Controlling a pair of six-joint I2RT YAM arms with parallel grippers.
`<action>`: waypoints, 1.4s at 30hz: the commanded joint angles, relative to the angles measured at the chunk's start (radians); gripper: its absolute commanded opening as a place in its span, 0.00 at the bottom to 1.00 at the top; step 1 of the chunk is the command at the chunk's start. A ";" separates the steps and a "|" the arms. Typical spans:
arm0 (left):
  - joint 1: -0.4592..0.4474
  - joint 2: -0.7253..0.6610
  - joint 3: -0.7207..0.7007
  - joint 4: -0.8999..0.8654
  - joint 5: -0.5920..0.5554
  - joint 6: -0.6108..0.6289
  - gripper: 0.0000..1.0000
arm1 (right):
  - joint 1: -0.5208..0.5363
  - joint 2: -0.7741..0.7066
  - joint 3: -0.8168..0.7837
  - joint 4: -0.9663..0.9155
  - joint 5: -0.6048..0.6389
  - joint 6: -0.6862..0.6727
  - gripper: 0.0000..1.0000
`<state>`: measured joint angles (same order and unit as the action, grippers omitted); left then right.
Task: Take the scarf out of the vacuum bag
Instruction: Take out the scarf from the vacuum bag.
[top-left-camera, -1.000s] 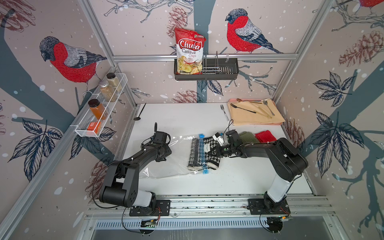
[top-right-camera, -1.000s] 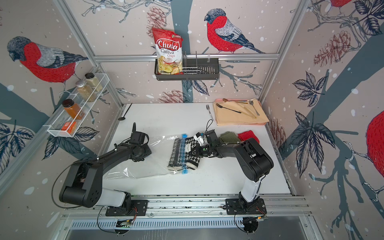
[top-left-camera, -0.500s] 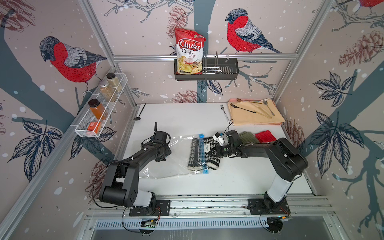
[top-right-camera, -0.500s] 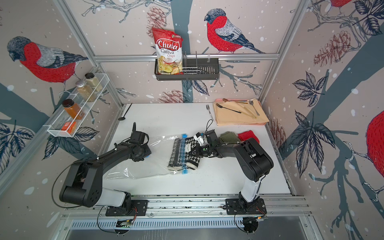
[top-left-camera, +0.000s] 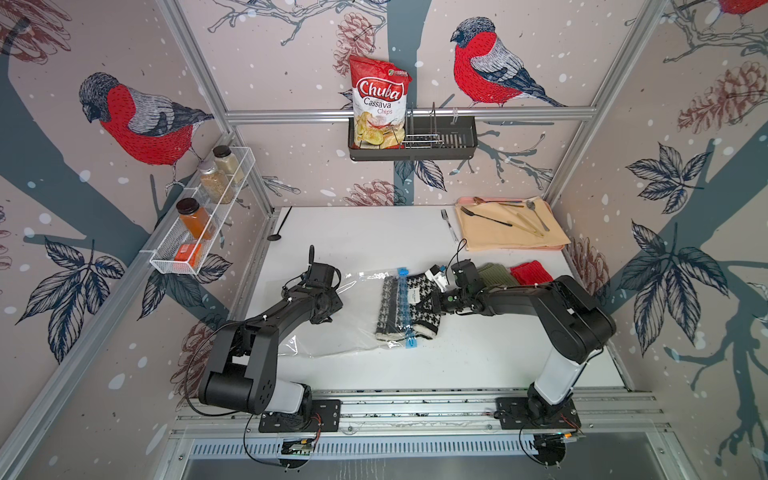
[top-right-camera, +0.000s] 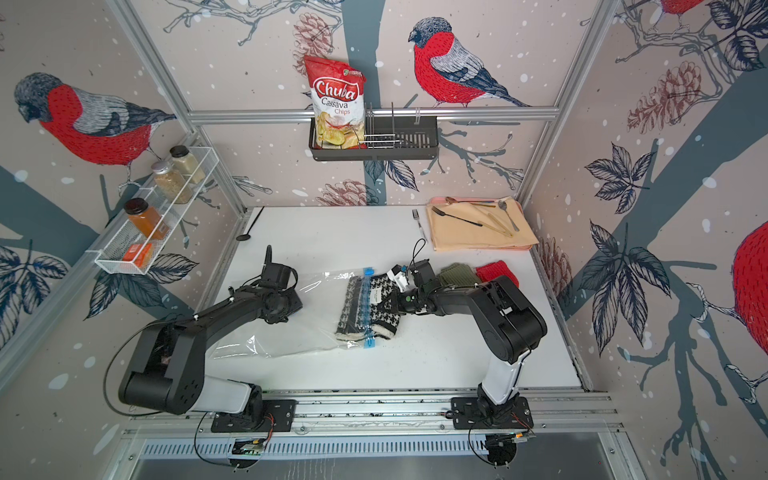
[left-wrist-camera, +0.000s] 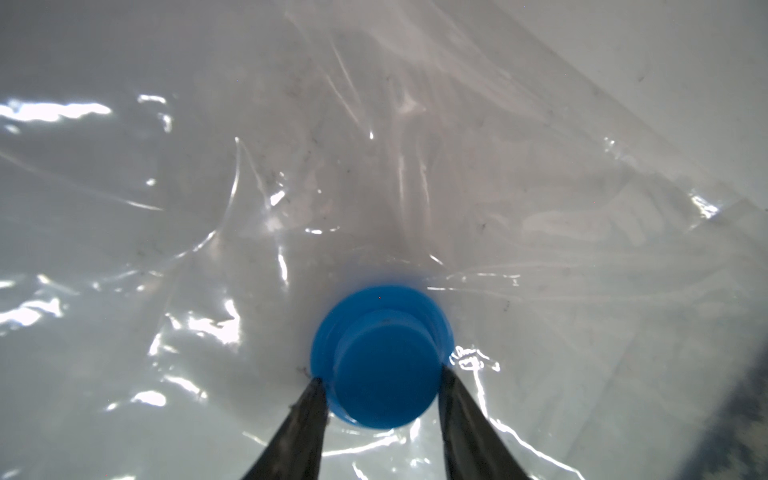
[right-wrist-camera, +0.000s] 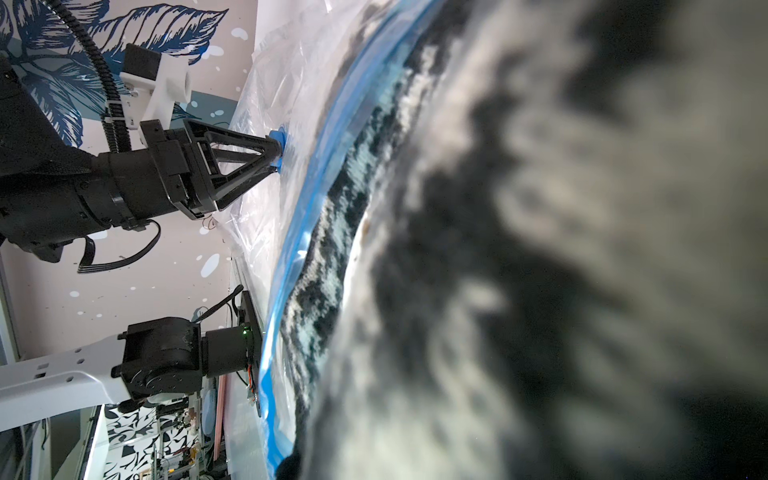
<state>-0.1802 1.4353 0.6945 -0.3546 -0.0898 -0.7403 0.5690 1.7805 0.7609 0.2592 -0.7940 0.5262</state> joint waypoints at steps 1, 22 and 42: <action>0.001 0.000 0.010 -0.023 -0.037 -0.004 0.52 | 0.002 -0.002 0.005 0.021 -0.021 0.000 0.00; 0.001 0.025 0.003 0.000 -0.042 0.002 0.40 | 0.000 0.000 -0.002 0.023 -0.022 0.000 0.00; 0.010 0.028 0.011 -0.020 -0.104 -0.006 0.44 | -0.018 -0.020 -0.031 0.040 -0.029 0.019 0.00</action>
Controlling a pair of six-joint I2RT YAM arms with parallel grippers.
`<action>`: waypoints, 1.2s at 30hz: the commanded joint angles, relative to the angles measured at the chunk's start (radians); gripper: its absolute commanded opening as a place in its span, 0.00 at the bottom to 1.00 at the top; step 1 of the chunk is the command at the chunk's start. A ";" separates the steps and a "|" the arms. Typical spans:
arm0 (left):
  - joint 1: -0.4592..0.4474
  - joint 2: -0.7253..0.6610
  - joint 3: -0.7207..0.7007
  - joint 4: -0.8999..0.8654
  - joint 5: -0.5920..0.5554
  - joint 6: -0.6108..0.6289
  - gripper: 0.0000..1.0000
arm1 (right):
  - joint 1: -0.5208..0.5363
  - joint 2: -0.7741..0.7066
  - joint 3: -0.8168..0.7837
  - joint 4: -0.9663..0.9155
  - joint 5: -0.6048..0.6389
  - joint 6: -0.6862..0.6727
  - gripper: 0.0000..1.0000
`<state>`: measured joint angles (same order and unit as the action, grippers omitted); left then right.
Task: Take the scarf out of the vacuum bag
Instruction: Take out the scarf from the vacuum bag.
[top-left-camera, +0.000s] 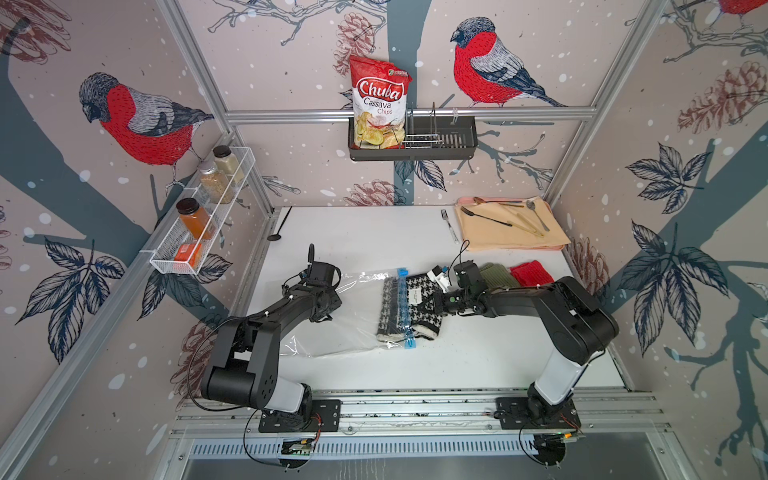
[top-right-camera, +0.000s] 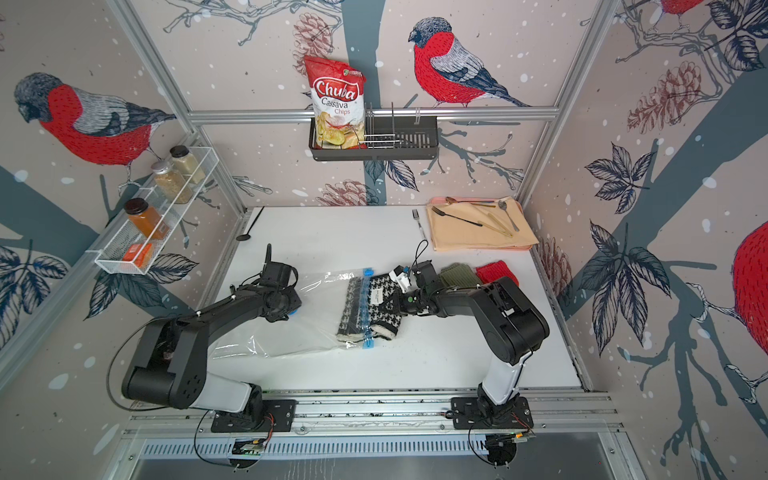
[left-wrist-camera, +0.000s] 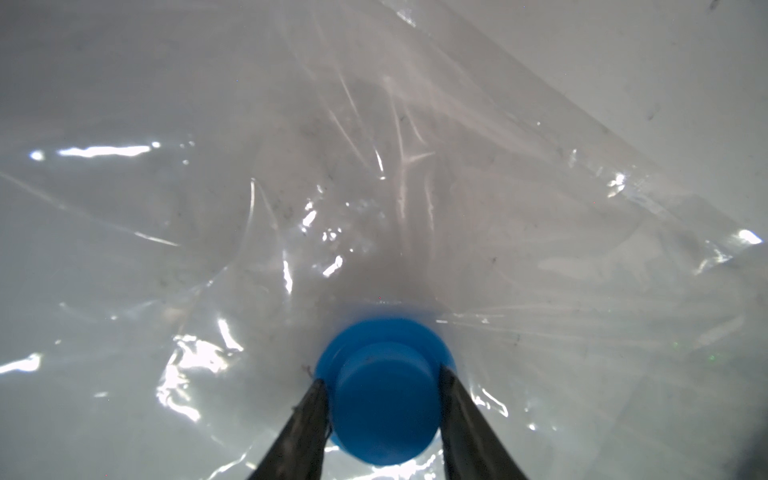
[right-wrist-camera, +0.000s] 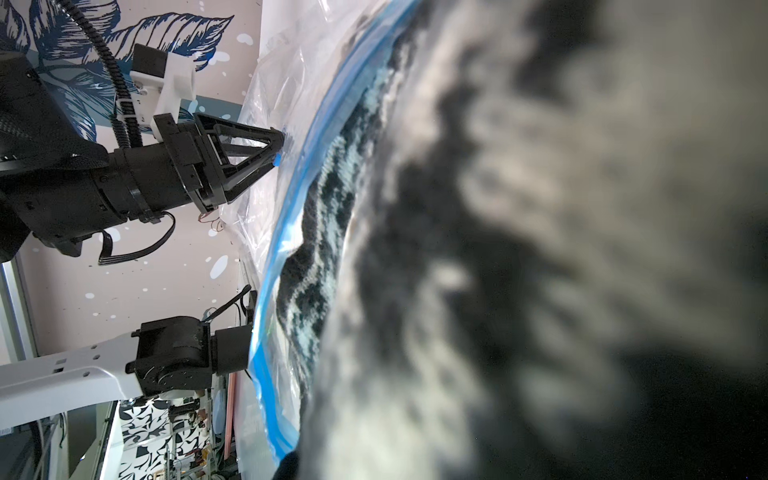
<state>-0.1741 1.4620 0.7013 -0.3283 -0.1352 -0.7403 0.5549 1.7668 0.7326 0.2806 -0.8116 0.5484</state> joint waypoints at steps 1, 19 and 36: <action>0.004 0.000 0.003 -0.047 -0.061 -0.006 0.44 | -0.004 -0.009 -0.004 0.019 -0.012 -0.002 0.00; 0.004 0.021 0.010 -0.033 -0.061 -0.010 0.44 | -0.010 -0.034 -0.009 -0.008 0.003 -0.007 0.00; -0.007 -0.042 -0.021 -0.068 0.007 -0.005 0.54 | 0.002 0.029 -0.015 0.137 0.014 0.107 0.00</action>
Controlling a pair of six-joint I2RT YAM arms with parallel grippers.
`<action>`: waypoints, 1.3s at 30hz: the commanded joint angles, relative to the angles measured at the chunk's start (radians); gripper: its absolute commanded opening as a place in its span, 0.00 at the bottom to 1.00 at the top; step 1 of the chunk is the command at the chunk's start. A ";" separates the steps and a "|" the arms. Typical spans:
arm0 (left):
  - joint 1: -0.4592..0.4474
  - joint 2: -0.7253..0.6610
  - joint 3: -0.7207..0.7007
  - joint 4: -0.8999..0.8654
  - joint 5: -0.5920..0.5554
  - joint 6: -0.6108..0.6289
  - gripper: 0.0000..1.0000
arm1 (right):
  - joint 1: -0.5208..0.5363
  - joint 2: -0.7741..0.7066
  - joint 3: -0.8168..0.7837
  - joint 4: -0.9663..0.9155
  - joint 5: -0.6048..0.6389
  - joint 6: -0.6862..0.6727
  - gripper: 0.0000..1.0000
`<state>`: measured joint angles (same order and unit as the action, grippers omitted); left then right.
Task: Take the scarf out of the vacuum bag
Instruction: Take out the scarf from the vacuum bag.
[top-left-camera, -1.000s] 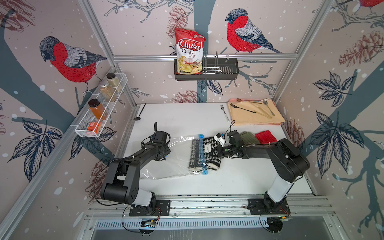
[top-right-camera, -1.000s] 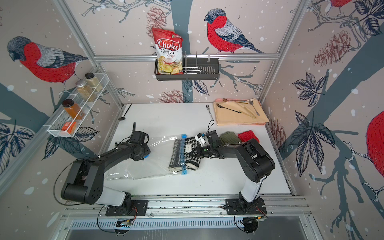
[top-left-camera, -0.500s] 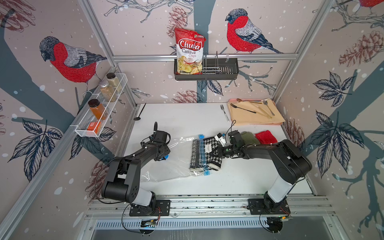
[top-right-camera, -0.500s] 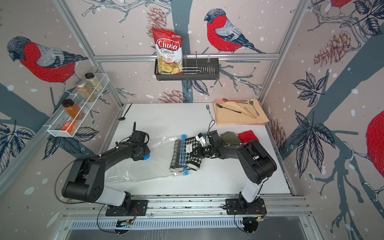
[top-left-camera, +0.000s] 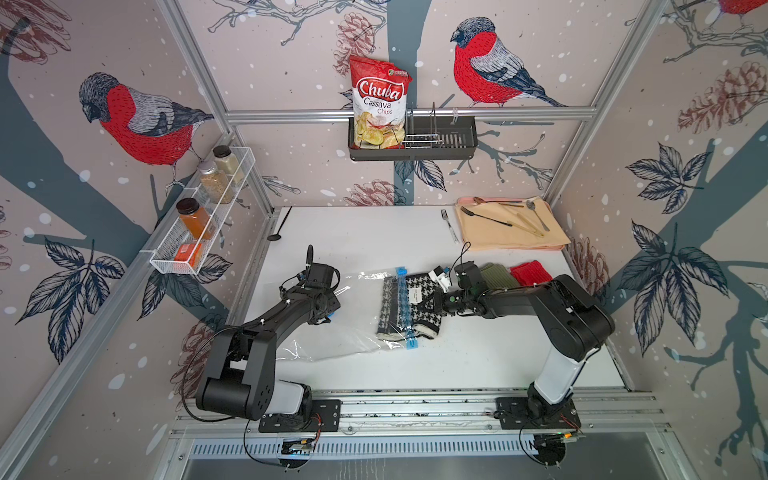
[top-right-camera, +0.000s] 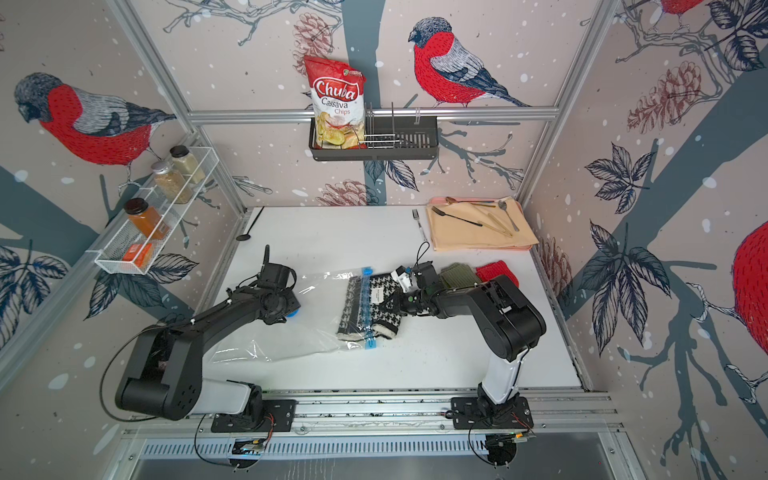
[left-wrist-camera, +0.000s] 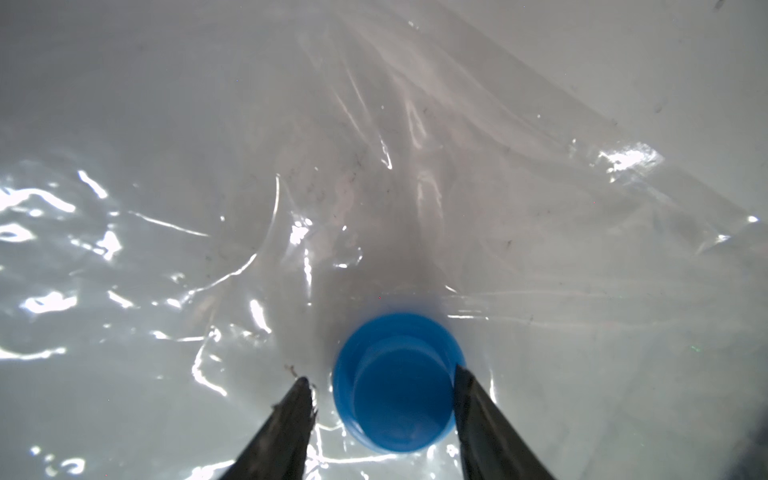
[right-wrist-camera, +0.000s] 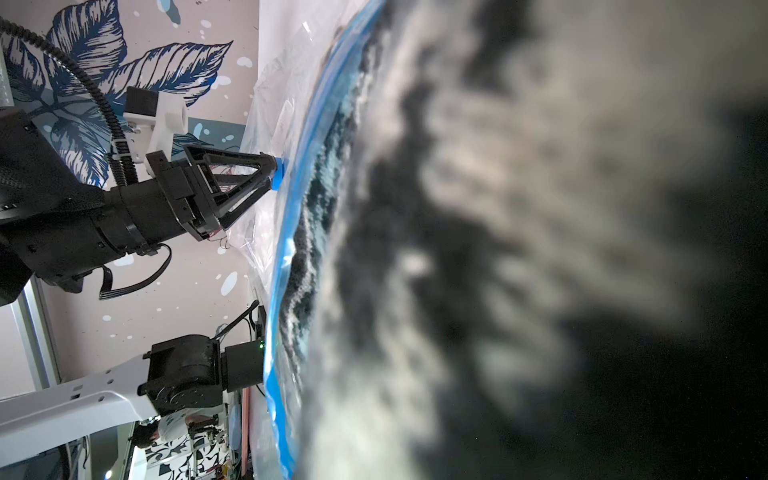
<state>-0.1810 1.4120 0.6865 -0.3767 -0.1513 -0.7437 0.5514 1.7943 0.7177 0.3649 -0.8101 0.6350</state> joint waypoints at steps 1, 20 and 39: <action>0.000 0.013 -0.010 -0.013 0.036 -0.002 0.53 | 0.006 0.002 0.000 0.053 0.013 0.020 0.00; -0.006 0.046 -0.004 0.004 0.021 0.001 0.38 | 0.010 -0.006 -0.010 0.053 0.002 0.006 0.00; 0.003 0.054 0.003 -0.002 -0.012 0.009 0.39 | -0.028 -0.036 -0.024 0.002 -0.010 -0.042 0.00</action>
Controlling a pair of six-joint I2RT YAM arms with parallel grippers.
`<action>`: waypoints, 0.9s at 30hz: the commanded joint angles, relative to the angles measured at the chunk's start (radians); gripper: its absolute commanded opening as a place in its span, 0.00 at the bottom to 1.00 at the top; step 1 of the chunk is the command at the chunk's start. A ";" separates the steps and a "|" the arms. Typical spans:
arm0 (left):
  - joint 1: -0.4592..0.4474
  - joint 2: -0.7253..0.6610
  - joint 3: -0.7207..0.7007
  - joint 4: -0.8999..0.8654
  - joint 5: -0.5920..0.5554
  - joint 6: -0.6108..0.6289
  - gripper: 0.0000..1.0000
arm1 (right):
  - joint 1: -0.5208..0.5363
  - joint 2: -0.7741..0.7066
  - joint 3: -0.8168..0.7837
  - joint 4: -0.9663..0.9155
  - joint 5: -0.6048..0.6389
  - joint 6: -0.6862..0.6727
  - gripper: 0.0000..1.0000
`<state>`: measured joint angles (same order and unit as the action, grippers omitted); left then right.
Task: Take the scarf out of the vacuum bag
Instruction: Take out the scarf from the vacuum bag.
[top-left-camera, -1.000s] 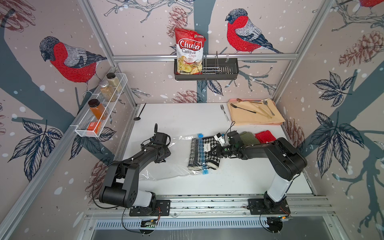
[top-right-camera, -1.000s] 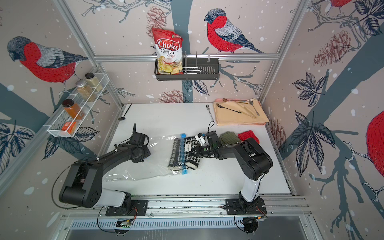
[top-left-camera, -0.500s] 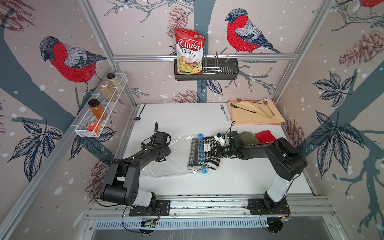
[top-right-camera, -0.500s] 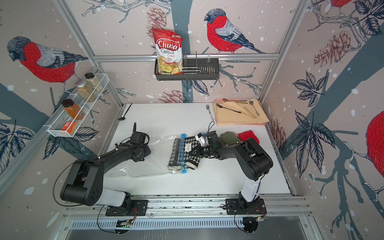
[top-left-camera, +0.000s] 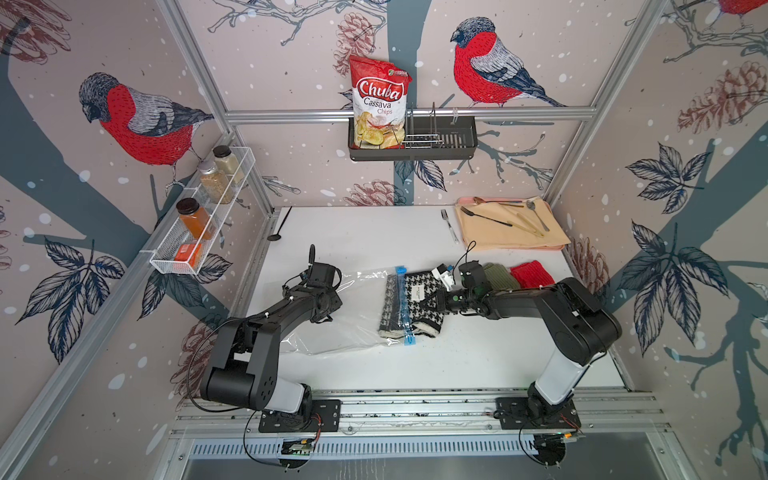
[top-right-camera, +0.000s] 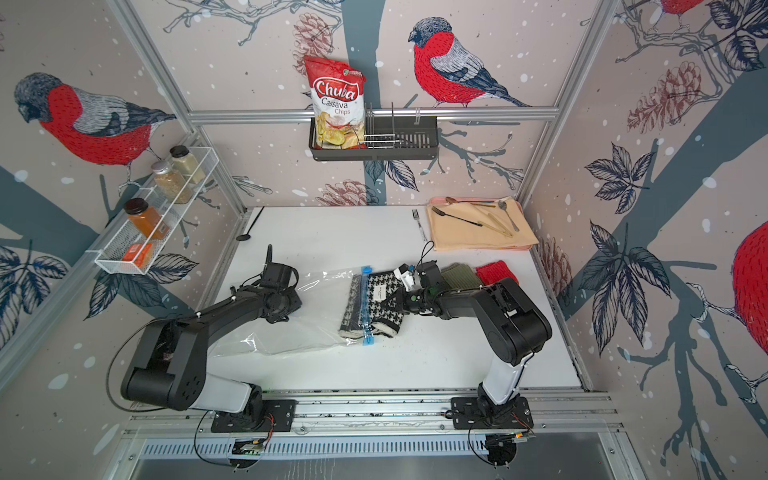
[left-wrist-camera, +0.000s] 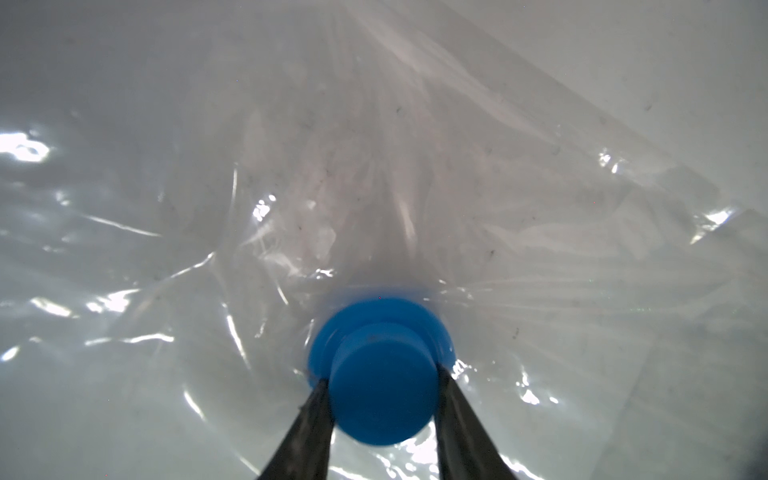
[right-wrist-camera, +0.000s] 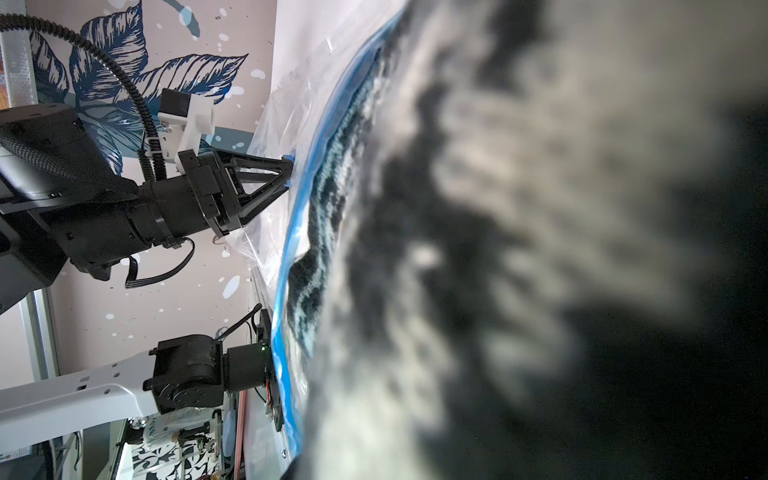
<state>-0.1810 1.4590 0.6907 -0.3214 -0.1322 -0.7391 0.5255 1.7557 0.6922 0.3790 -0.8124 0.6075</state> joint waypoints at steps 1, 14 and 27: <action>0.003 0.009 -0.002 -0.057 -0.033 0.007 0.39 | -0.001 0.005 0.003 -0.017 -0.007 -0.017 0.00; 0.008 0.012 -0.009 -0.055 -0.059 0.004 0.39 | 0.024 0.038 0.033 -0.012 -0.013 -0.011 0.00; 0.015 0.009 -0.023 -0.040 -0.052 -0.002 0.39 | 0.032 0.053 0.040 -0.007 -0.009 0.000 0.00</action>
<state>-0.1722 1.4620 0.6796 -0.2981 -0.1780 -0.7334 0.5568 1.8091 0.7311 0.3626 -0.8120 0.6048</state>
